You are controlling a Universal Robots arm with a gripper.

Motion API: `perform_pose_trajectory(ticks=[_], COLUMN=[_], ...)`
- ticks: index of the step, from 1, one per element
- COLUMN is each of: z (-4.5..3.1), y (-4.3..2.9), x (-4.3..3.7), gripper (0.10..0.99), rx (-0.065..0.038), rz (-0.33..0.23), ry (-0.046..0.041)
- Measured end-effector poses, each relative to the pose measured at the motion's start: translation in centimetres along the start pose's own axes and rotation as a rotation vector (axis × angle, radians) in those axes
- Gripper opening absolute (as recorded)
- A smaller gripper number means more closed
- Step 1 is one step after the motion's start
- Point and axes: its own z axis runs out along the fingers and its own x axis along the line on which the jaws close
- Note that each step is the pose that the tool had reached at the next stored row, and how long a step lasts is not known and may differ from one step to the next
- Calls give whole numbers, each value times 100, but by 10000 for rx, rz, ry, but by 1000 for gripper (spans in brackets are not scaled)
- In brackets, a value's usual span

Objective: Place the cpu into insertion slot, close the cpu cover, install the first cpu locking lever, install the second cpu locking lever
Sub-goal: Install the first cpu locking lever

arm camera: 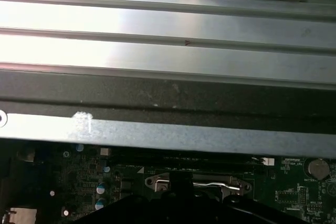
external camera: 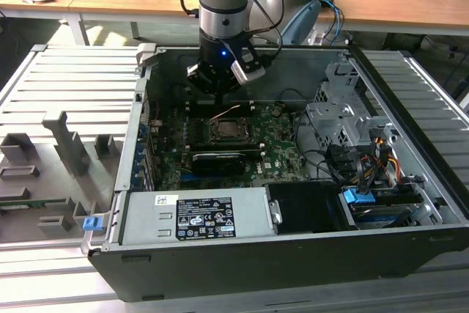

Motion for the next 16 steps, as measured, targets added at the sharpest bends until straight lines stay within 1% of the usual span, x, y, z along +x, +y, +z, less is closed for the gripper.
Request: perform_pose_trajectory(ticks=[4, 7, 8, 12, 16], z=[19, 41, 47, 63, 81], y=[-2, -5, -6, -10, -12], x=[-1, -16, -29, -62, -66], gripper=[106, 106, 106, 106, 106], rx=[-4, -117, -130, -132, -130], rz=[0, 0, 0, -8, -13], ry=[0, -7, -9, -7, -6])
